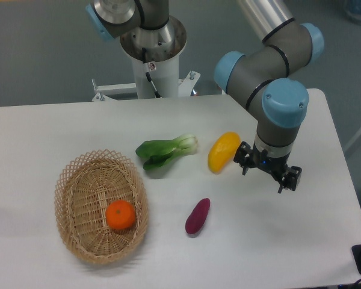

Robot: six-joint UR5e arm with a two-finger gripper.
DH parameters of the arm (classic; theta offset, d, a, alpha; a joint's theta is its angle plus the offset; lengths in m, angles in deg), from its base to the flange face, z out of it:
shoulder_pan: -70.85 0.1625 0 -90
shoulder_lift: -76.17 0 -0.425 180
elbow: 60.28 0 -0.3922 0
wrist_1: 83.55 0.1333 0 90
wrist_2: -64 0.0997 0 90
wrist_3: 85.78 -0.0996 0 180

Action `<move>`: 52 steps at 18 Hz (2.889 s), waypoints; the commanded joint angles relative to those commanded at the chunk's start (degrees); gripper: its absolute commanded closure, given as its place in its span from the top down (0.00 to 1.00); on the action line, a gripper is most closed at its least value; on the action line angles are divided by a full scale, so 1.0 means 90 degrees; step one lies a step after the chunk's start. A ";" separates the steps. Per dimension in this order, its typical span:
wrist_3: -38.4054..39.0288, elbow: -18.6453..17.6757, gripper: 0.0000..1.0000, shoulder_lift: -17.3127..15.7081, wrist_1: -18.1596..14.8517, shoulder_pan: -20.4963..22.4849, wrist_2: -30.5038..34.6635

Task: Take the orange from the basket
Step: 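Move the gripper over the wicker basket above the orange, then lower the gripper onto the orange inside the basket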

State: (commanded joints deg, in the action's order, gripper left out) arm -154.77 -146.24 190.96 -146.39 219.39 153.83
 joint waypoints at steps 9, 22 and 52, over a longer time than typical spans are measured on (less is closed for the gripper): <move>0.0427 -0.0039 1.00 -0.0059 0.0000 -0.0176 -0.0214; 0.2861 -0.0731 1.00 -0.0186 0.1297 -0.1093 -0.0566; 0.3174 -0.0996 1.00 0.0439 0.1396 -0.3096 -0.0508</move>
State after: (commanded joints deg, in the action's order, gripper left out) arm -126.21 -155.20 194.91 -133.82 191.53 149.25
